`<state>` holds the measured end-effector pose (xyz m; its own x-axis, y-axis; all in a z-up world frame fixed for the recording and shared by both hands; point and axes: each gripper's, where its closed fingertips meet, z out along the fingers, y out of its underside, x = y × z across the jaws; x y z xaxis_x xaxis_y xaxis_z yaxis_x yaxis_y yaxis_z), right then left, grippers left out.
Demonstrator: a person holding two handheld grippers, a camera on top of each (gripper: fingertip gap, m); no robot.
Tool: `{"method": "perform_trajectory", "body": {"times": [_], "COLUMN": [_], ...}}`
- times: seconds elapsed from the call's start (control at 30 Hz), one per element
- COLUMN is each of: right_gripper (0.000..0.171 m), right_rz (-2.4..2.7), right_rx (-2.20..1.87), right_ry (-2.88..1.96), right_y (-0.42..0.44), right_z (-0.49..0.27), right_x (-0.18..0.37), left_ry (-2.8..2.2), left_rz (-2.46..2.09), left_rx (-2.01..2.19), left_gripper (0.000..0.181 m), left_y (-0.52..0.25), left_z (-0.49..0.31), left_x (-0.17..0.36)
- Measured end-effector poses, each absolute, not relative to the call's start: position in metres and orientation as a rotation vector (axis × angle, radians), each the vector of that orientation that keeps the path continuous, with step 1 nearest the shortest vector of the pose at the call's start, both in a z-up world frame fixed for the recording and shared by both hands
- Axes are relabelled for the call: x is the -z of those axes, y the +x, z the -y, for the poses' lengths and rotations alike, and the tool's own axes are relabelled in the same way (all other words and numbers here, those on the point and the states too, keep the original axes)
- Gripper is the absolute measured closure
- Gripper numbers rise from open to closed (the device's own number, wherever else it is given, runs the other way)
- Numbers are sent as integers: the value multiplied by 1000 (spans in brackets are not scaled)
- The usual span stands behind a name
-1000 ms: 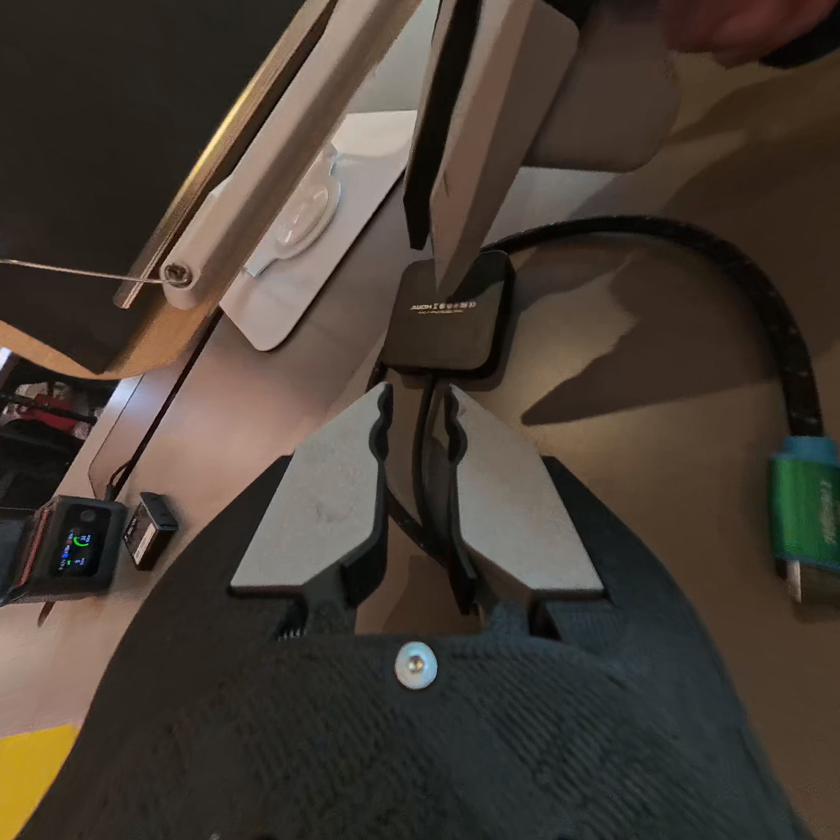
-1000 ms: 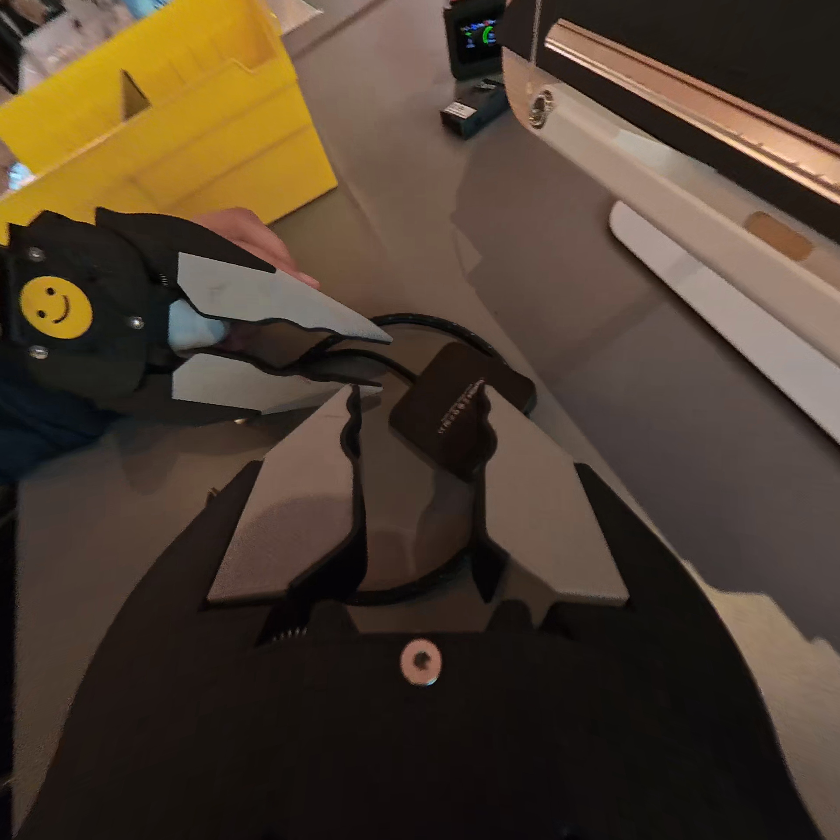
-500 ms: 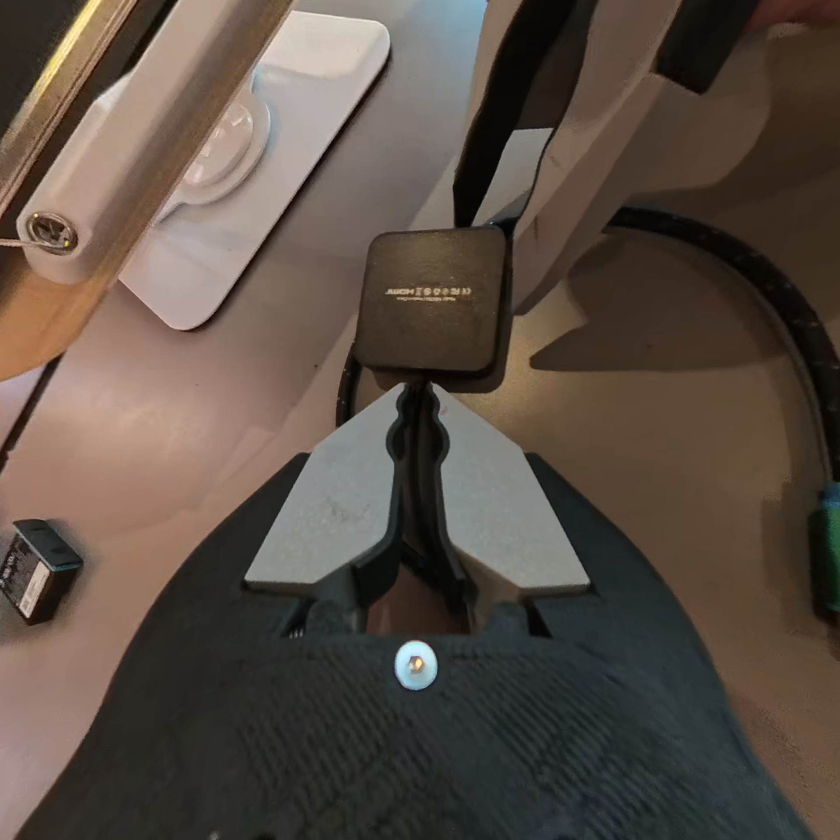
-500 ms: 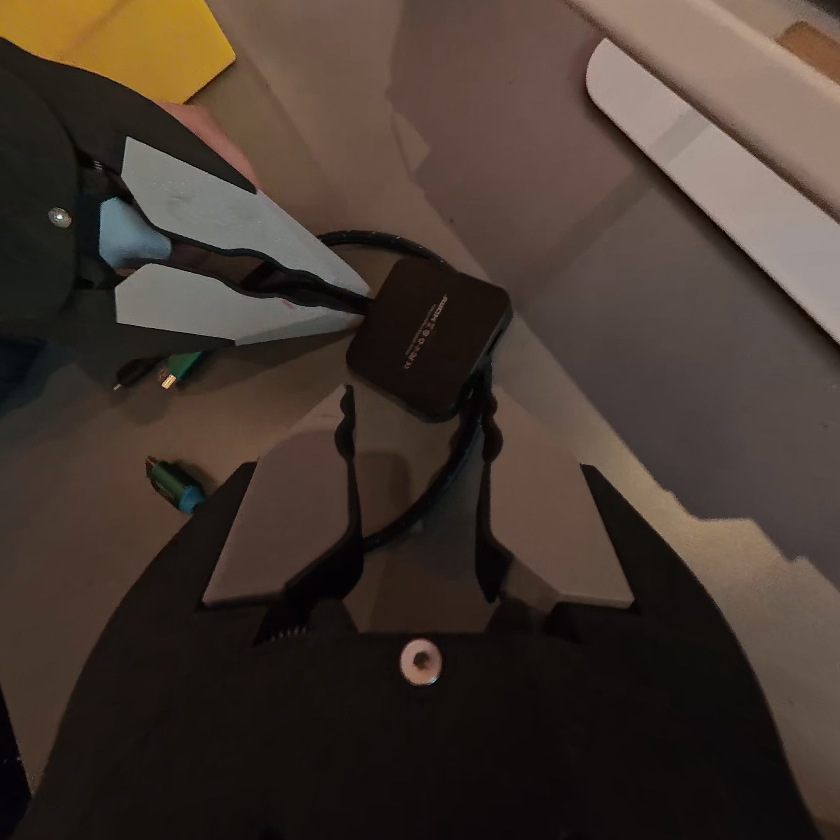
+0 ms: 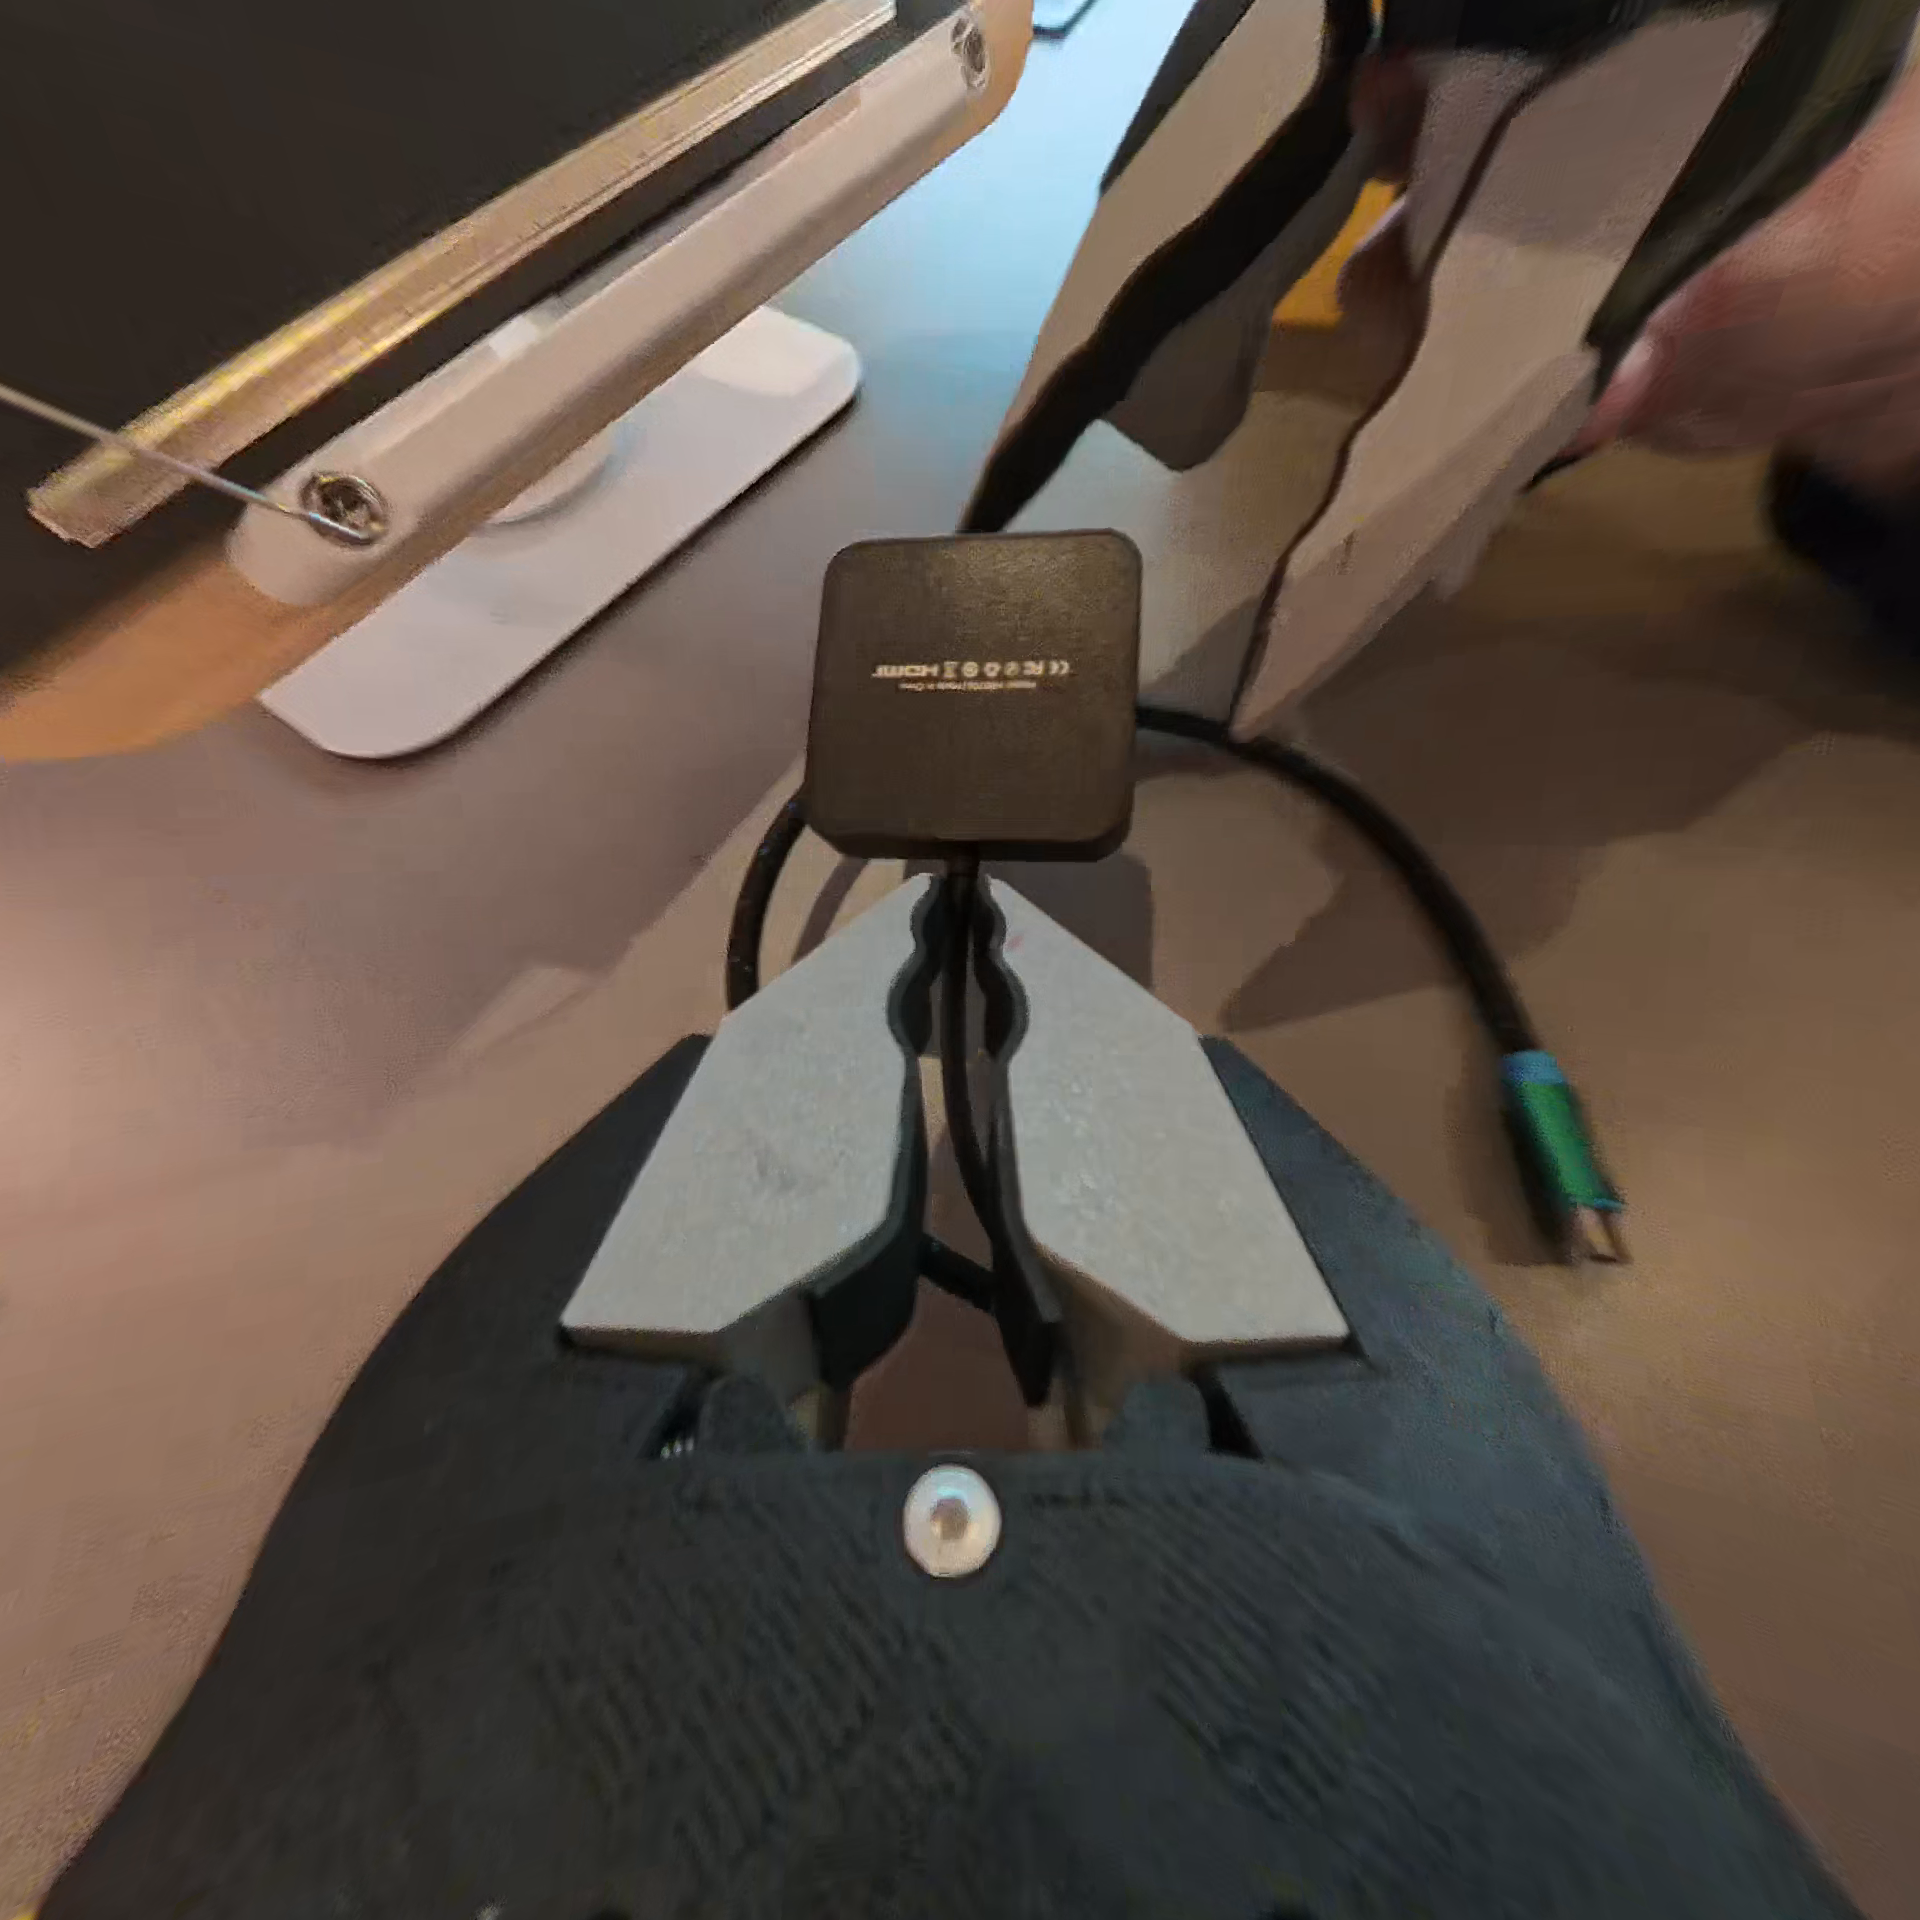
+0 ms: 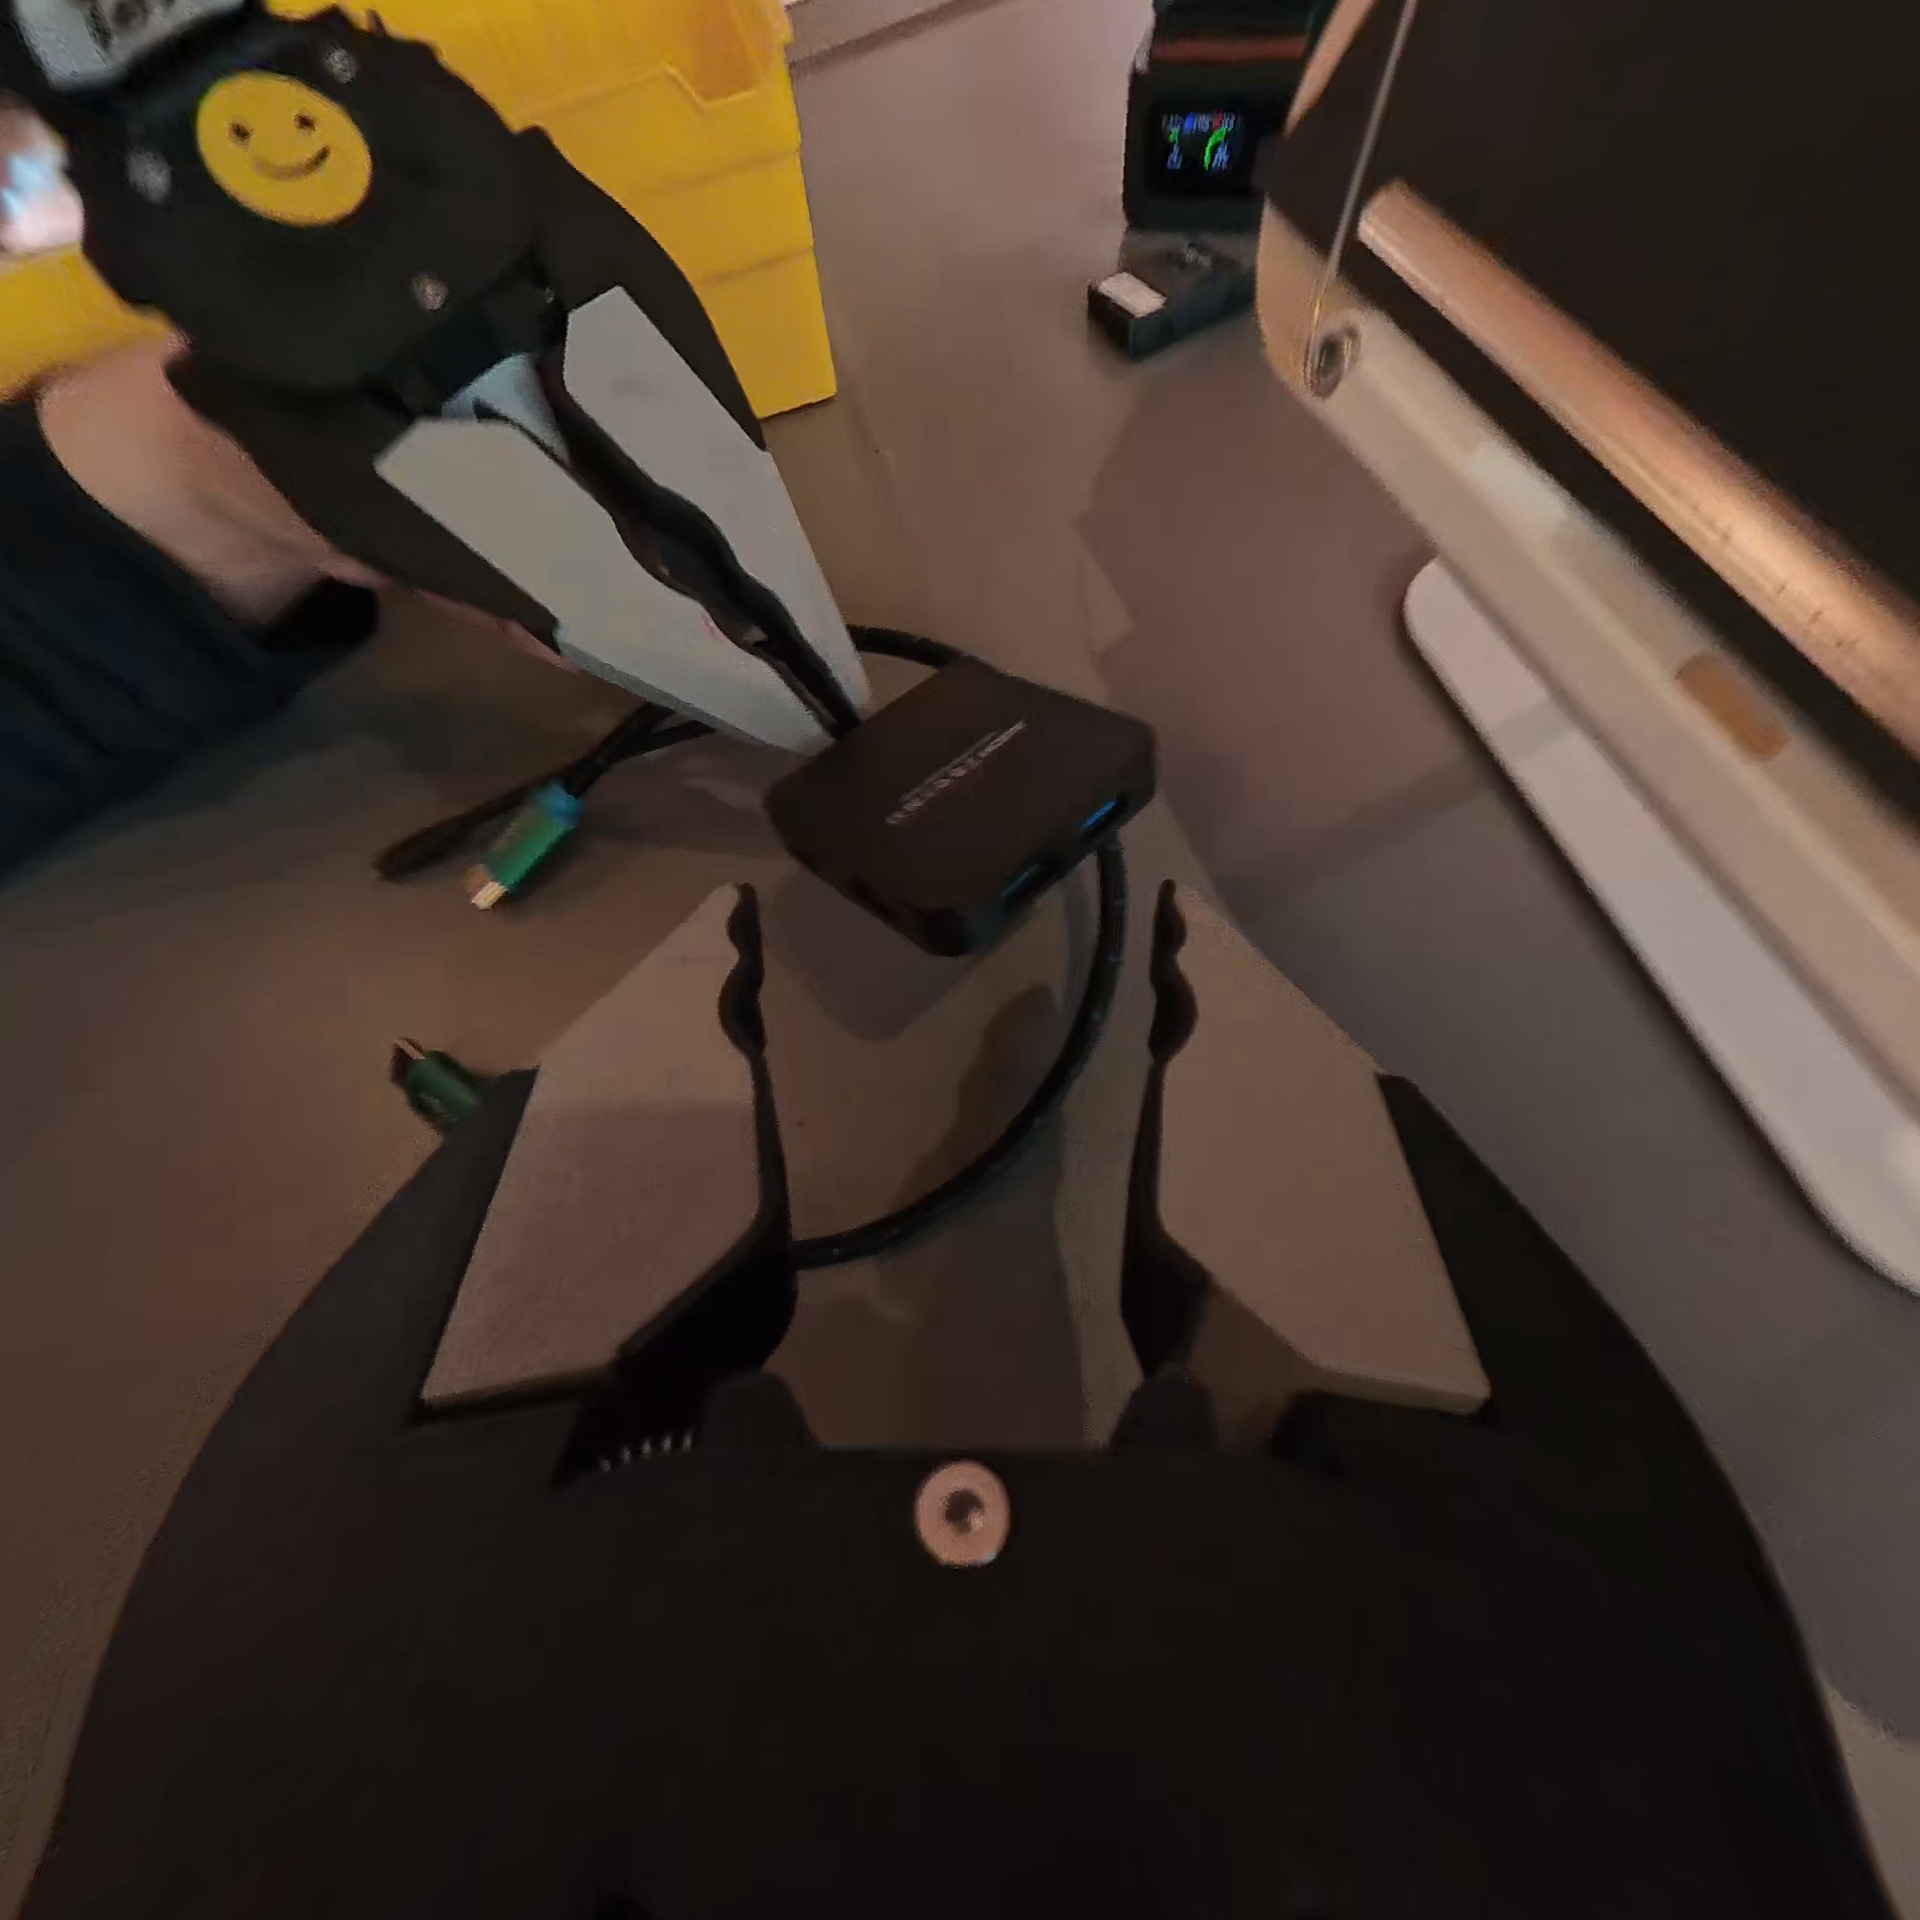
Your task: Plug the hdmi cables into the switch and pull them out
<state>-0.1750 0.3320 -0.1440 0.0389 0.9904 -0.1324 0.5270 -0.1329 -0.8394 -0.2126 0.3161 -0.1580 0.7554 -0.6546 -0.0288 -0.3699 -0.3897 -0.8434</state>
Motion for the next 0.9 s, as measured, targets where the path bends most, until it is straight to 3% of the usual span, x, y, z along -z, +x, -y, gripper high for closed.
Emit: {"method": "perform_trajectory", "body": {"times": [0.03,0.17,0.27,0.43,0.47,0.57,0.63,0.8,0.9], "right_gripper": [93,86,90,93,99,138,148,159,161], "right_rz": [1566,1688,1676,1830,1849,1905,1926,1930,1920], "right_rx": [-935,-586,-310,-227,-213,-184,-155,-148,-202], "right_ry": [-1665,-1414,-1230,-1140,-1123,-1056,-1036,-1126,-1186], "right_y": [-174,-174,-176,-180,-179,-176,-173,-166,-161], "right_z": [-331,-323,-324,-304,-301,-291,-291,-302,-306], "right_x": [141,140,136,150,152,155,159,164,163], "left_ry": [-2022,-2037,-2069,-2077,-2083,-2096,-2114,-2121,-2129], "left_rz": [-749,-686,-689,-755,-774,-818,-839,-793,-676], "left_rx": [469,672,754,831,837,853,841,708,359], "left_gripper": [180,180,180,180,179,180,179,178,181], "left_y": [-211,-207,-204,-192,-191,-188,-186,-193,-233], "left_z": [-312,-302,-295,-283,-280,-274,-272,-284,-307], "left_x": [155,153,158,159,159,162,167,165,159]}}
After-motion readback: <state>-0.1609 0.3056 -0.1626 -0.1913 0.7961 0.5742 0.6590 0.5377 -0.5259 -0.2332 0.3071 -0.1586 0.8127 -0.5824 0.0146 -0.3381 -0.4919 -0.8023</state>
